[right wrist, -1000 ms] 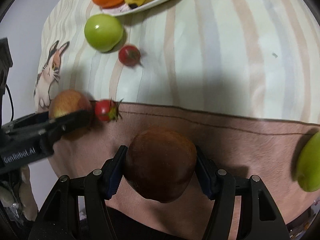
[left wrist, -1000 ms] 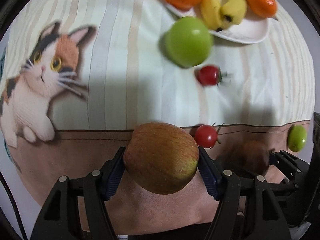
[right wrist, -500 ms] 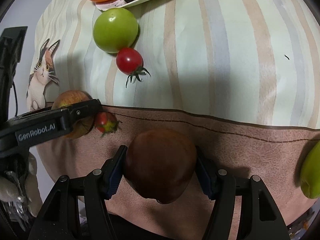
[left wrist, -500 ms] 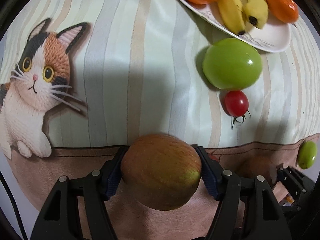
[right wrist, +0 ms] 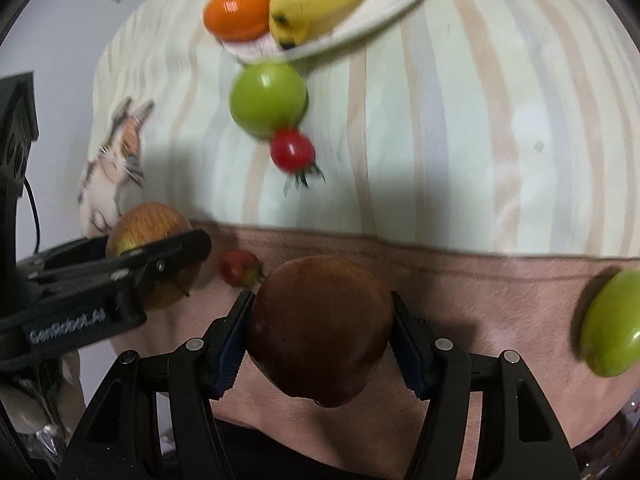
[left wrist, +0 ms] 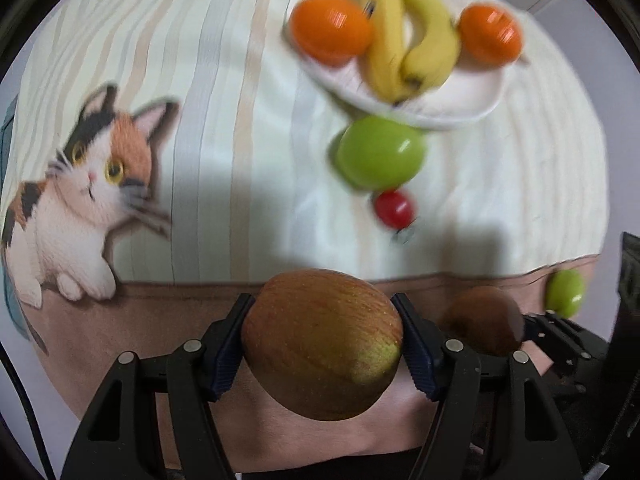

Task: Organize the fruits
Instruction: 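Place the red apple on the plate with the left gripper while the right gripper places the brown fruit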

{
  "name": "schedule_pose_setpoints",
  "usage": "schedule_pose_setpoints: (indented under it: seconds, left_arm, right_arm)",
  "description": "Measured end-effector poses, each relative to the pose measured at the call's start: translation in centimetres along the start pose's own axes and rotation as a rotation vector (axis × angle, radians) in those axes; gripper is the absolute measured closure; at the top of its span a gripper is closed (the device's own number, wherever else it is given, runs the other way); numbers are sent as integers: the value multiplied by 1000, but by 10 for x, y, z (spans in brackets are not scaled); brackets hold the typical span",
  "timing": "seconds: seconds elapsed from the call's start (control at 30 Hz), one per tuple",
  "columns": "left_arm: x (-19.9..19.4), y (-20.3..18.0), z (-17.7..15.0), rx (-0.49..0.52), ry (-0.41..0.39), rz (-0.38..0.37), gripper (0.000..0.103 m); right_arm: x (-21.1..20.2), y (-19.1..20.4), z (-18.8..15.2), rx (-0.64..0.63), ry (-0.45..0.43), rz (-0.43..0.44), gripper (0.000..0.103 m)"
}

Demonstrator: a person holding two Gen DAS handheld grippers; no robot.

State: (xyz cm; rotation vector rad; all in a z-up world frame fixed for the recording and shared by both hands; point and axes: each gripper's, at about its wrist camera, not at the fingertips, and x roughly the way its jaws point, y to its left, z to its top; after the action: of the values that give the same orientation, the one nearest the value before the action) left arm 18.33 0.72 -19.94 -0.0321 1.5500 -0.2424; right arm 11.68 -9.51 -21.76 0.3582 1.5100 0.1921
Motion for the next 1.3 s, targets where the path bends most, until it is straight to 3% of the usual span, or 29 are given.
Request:
schedule_pose_setpoints:
  seconds: [0.17, 0.37, 0.57, 0.7, 0.87, 1.1, 1.3]
  left_arm:
    - [-43, -17, 44, -1, -75, -80, 37]
    - [-67, -9, 121, 35, -169, -58, 36]
    - [-40, 14, 196, 28, -145, -25, 36]
    - [-8, 16, 233, 39, -96, 8, 36]
    - [17, 8, 250, 82, -42, 10, 36]
    - [24, 6, 253, 92, -34, 4, 33]
    - [23, 14, 249, 75, -42, 11, 21]
  right_arm:
    - [-40, 2, 49, -3, -96, 16, 37]
    - [-68, -4, 117, 13, -218, -13, 37]
    - [-58, -11, 165, 17, -264, -96, 37]
    - [-41, -13, 176, 16, -257, -139, 37]
    - [-19, -13, 182, 25, -263, -164, 40]
    - [-14, -24, 189, 65, -261, -136, 41]
    - [-12, -26, 189, 88, -243, -122, 40]
